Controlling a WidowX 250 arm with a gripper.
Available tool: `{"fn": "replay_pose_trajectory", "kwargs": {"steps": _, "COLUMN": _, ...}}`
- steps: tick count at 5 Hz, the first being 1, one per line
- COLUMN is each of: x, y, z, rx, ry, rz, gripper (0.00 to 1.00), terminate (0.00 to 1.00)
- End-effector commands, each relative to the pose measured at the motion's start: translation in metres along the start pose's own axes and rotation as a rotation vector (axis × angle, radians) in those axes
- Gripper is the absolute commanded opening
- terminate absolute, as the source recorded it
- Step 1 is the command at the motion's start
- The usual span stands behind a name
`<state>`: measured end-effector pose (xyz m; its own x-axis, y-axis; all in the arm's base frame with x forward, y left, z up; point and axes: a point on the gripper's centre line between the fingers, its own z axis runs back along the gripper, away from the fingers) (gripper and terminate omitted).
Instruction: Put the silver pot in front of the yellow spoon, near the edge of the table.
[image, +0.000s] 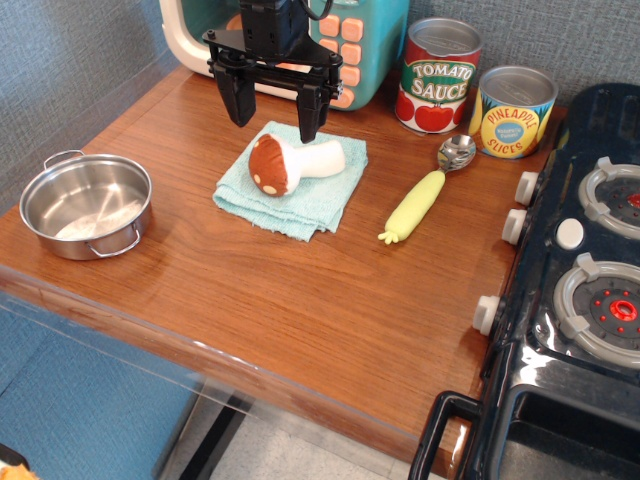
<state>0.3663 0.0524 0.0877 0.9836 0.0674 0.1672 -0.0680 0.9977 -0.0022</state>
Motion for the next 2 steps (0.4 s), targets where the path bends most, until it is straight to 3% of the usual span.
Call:
{"fn": "replay_pose_trajectory", "kwargs": {"steps": 1, "x": 0.000, "y": 0.000, "z": 0.000, "rx": 0.000, "ry": 0.000, "rz": 0.000, "gripper": 1.00, "terminate": 0.00}}
{"fn": "replay_pose_trajectory", "kwargs": {"steps": 2, "x": -0.009, "y": 0.022, "z": 0.000, "rx": -0.037, "ry": 0.016, "rz": -0.025, "gripper": 1.00, "terminate": 0.00}}
